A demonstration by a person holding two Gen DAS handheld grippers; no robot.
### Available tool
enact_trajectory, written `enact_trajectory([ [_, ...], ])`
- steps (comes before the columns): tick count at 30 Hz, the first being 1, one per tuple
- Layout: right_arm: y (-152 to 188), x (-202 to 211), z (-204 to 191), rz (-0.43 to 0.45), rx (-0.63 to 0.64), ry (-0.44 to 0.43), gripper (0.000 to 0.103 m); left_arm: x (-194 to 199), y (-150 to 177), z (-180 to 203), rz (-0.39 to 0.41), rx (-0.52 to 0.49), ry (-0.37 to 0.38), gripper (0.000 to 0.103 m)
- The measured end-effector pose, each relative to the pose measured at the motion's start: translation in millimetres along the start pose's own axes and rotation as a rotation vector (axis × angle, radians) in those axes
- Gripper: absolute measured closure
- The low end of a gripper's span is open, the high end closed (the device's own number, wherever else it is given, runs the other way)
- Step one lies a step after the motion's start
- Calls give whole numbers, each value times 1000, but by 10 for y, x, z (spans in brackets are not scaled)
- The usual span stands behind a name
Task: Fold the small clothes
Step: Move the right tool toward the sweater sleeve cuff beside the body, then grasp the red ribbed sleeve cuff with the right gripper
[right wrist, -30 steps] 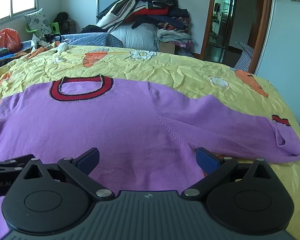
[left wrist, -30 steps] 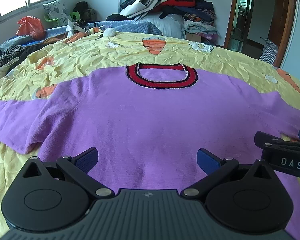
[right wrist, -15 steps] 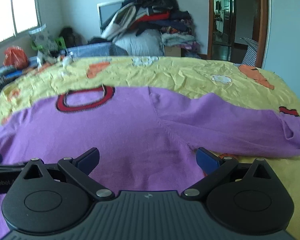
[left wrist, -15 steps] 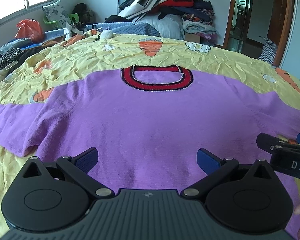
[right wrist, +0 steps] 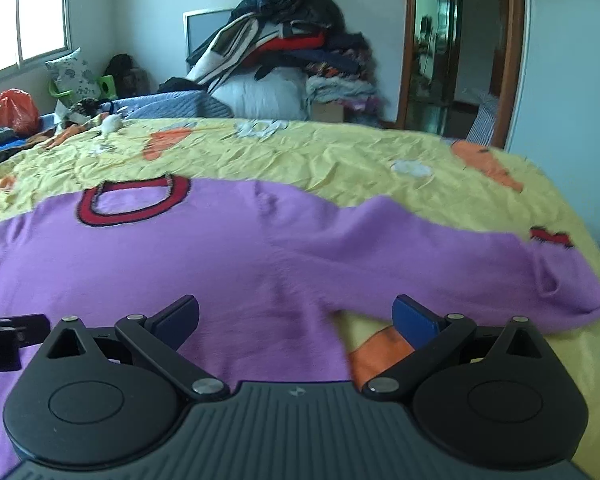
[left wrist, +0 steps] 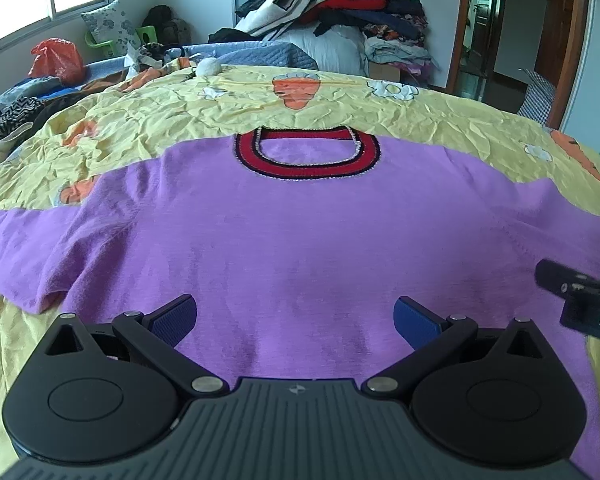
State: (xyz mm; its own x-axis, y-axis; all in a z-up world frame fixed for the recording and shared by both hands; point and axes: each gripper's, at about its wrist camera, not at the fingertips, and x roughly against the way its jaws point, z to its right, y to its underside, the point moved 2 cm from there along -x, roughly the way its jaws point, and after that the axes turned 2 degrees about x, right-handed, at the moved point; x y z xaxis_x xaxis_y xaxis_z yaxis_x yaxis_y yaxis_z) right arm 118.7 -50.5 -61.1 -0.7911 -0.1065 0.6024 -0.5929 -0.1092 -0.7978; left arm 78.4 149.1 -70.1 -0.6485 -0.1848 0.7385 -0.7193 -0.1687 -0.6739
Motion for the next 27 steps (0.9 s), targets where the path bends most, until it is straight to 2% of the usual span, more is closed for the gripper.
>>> enact_trajectory([
  [2, 3, -5, 77, 25, 7, 10, 0, -22, 3, 49, -4, -6, 1, 0],
  [7, 16, -68, 306, 0, -7, 16, 0, -85, -7, 205, -12, -26, 6, 0],
  [10, 42, -92, 466, 25, -4, 56, 0, -125, -24, 327, -11, -37, 16, 0],
  [13, 94, -153, 672, 3, -5, 83, 0, -186, -57, 490, -29, -48, -16, 0],
  [15, 123, -169, 809, 19, 9, 117, 0, -216, -67, 605, -25, -69, -16, 0],
  [17, 147, -179, 1002, 40, 14, 146, 0, -248, -76, 699, -34, -76, 20, 0],
  [19, 153, -203, 1217, 58, 15, 184, 0, -271, -68, 743, -39, -54, 87, 0],
  [22, 138, -308, 1595, 6, 15, 254, 0, -299, -63, 756, -16, 6, 153, 0],
  [24, 138, -367, 1802, -14, -5, 257, 0, -294, -53, 798, 12, -8, 151, 0],
  [27, 118, -426, 2083, -19, -39, 226, 0, -299, -67, 904, -4, -66, 143, 0],
])
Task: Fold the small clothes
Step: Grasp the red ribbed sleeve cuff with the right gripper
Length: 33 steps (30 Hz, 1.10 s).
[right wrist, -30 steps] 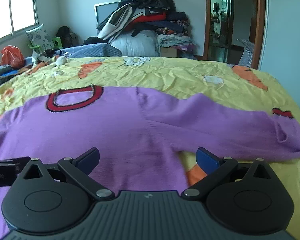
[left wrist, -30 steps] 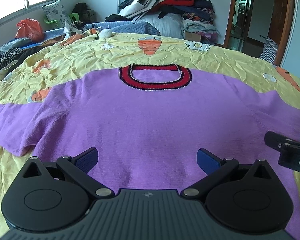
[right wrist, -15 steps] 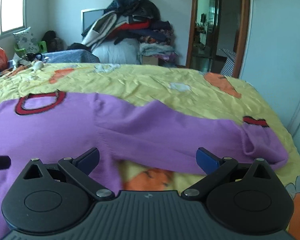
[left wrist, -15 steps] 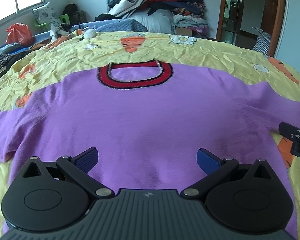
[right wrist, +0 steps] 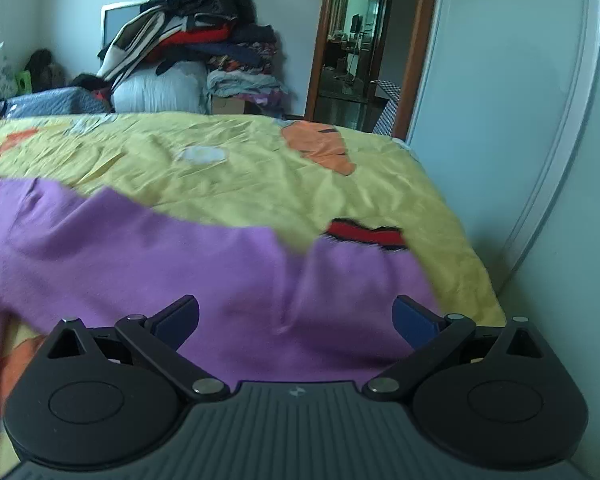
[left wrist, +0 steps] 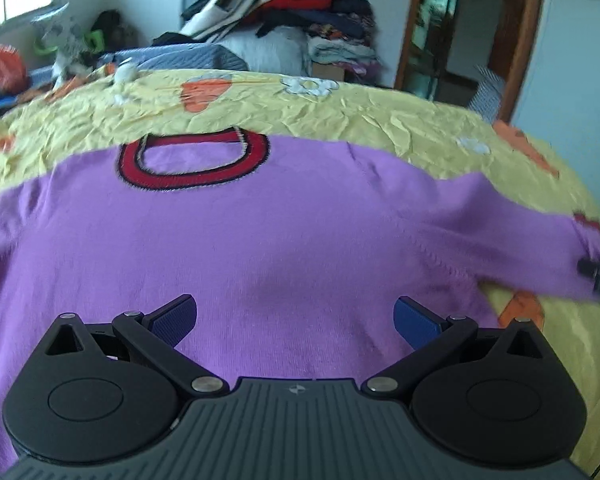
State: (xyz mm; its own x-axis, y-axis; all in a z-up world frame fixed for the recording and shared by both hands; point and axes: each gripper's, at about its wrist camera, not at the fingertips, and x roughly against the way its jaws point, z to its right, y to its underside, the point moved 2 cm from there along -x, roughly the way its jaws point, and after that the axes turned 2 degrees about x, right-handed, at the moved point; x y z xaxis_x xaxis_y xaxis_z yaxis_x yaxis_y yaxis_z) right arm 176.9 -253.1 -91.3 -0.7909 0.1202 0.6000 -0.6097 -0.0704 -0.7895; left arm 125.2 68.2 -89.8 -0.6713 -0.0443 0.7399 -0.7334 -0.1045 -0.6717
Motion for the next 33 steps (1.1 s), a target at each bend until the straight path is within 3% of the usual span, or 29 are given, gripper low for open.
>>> enact_trajectory([
  [7, -227, -190, 631, -6, -88, -100, 0, -2, -50, -18, 39, 20, 15, 0],
  [11, -324, -447, 781, 5, 4, -72, 0, -95, -57, 3, 8, 8, 5, 0],
  [14, -332, -630, 838, -31, 54, -120, 0, -144, -17, 20, -7, -8, -23, 0],
  [16, -323, -716, 870, -39, 72, -108, 0, -180, 7, 14, -16, -17, -57, 0],
  [17, -314, -757, 899, -47, 59, -147, 0, -191, 17, 8, -19, -16, -69, 0],
  [19, -289, -815, 946, -61, 14, -228, 10, -205, 26, -23, -27, -10, -92, 0],
  [23, -260, -851, 938, -71, 22, -253, 36, -214, 30, -89, -45, -3, -116, 0],
  [25, -282, -831, 966, -65, 9, -248, 76, -217, 32, -109, -61, 6, -117, 0],
  [27, -302, -803, 990, -65, 0, -235, 92, -216, 37, -125, -79, 16, -107, 0],
  [33, -307, -602, 998, -29, 7, -189, 99, -126, 54, -103, -73, 17, -99, 0],
])
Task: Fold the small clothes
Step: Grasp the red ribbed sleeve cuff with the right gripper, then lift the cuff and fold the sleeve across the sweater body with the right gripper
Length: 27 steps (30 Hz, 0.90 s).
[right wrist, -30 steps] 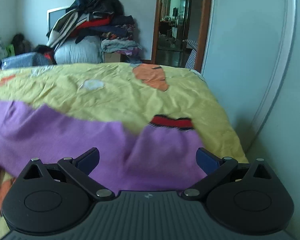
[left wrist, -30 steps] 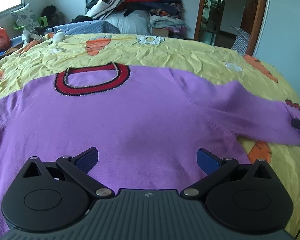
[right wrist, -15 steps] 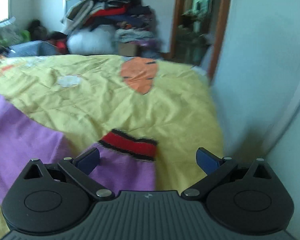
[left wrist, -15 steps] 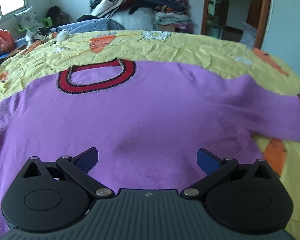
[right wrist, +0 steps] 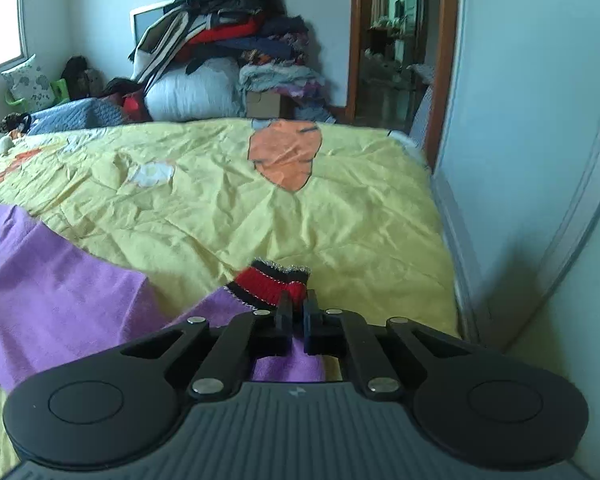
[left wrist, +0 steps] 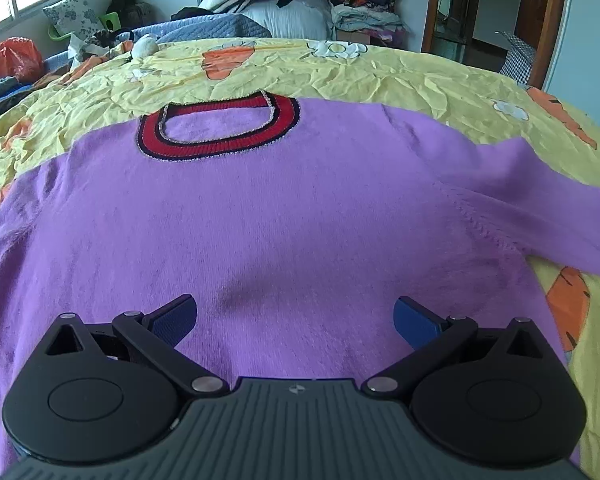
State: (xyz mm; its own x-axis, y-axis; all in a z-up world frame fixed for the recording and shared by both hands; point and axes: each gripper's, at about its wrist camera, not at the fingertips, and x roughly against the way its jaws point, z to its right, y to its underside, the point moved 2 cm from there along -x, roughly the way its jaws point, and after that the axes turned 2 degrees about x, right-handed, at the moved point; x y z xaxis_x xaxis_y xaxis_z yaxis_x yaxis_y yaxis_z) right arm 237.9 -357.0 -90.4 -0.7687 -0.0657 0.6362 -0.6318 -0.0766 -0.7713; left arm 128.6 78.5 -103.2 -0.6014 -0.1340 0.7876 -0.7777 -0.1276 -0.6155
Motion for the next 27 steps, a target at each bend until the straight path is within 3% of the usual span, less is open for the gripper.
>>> enact_trajectory([
  [4, -37, 262, 92, 47, -17, 85, 99, 118, 10, 10, 23, -19, 4, 0],
  [12, 177, 690, 486, 16, -139, 252, 99, 303, 60, -166, 36, -4, 30, 0],
  [18, 625, 781, 610, -33, -280, 229, 99, 350, 174, -365, 18, -6, 28, 0],
  [20, 690, 793, 698, -20, -407, 141, 96, 368, 212, -452, 14, -2, 22, 0],
  [21, 704, 777, 736, -25, -456, 107, 84, 377, 229, -508, 13, 5, 25, 0],
  [22, 710, 761, 755, -30, -483, 113, 57, 385, 244, -560, 10, 11, 27, 0],
  [24, 706, 746, 768, -25, -517, 110, 22, 403, 267, -656, 4, 20, 18, 0],
  [27, 719, 748, 802, -16, -576, 53, 22, 442, 293, -784, 12, 38, 6, 0],
])
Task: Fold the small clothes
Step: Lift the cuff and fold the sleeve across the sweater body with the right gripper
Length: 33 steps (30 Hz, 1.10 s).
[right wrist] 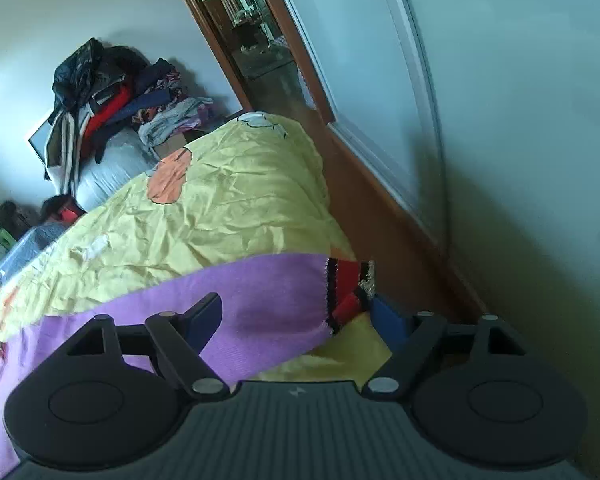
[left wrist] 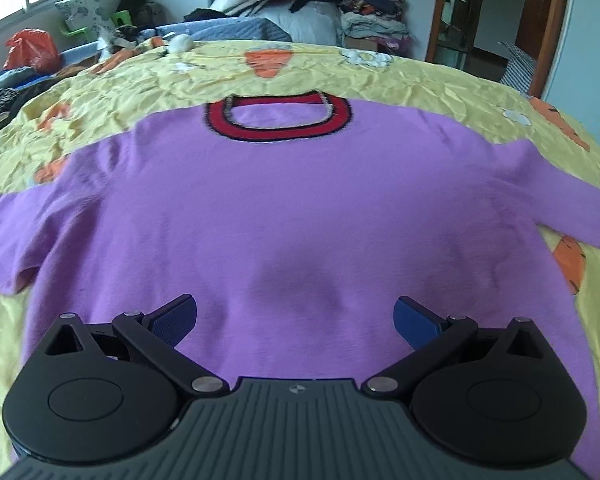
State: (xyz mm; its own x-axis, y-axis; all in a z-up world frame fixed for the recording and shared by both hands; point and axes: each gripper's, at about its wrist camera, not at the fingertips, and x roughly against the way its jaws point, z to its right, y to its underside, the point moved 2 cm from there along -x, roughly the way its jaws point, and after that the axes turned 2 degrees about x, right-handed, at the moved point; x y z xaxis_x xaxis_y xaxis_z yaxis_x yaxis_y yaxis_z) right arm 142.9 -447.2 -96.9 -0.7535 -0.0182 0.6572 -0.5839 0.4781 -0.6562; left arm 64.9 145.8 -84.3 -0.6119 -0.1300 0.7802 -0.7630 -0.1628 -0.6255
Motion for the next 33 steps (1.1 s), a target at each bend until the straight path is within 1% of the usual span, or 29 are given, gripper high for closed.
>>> enact_trajectory([
  [2, -4, -47, 72, -18, -60, 4, 24, 4, 6, -66, -3, 15, -2, 0],
  [3, -7, -94, 132, -36, -96, -8, 27, 3, 12, -92, -6, 21, -3, 0],
  [5, 2, -178, 222, -51, -154, -12, 48, 10, 26, -124, -5, 20, -8, 0],
  [6, 4, -208, 258, -57, -175, -16, 79, 15, 35, -127, -3, 12, -14, 0],
  [7, 6, -239, 279, -54, -201, -48, 92, 21, 42, -130, -1, 3, -19, 0],
  [8, -1, -242, 287, -44, -218, -57, 96, 27, 49, -130, 3, -7, -24, 0],
  [10, -41, -198, 202, -9, -193, -23, 99, 30, 58, -139, 5, -21, -40, 0],
  [13, -112, -49, -79, 44, -130, -34, 99, 50, 69, -203, 18, -23, -62, 0],
  [15, -155, 77, -303, 77, -100, -77, 100, 49, 66, -281, 23, -16, -77, 0],
  [17, -179, 193, -634, 98, -53, -132, 100, 49, 65, -366, 29, -14, -93, 0],
  [21, -143, 369, -1465, 121, 62, -262, 100, 71, 88, -568, 36, -2, -97, 0],
  [23, -72, 386, -1893, 112, 103, -330, 100, 96, 108, -665, 40, 2, -91, 0],
  [25, 44, 362, -2343, 93, 144, -414, 100, 133, 132, -765, 51, 5, -104, 0],
  [29, 326, 283, -3127, 60, 213, -511, 100, 254, 182, -992, 83, 10, -123, 0],
  [31, 535, 193, -3560, 14, 229, -567, 100, 325, 206, -1120, 102, 18, -129, 0],
  [33, 762, 168, -3922, -17, 267, -601, 100, 392, 235, -1246, 113, 35, -132, 0],
])
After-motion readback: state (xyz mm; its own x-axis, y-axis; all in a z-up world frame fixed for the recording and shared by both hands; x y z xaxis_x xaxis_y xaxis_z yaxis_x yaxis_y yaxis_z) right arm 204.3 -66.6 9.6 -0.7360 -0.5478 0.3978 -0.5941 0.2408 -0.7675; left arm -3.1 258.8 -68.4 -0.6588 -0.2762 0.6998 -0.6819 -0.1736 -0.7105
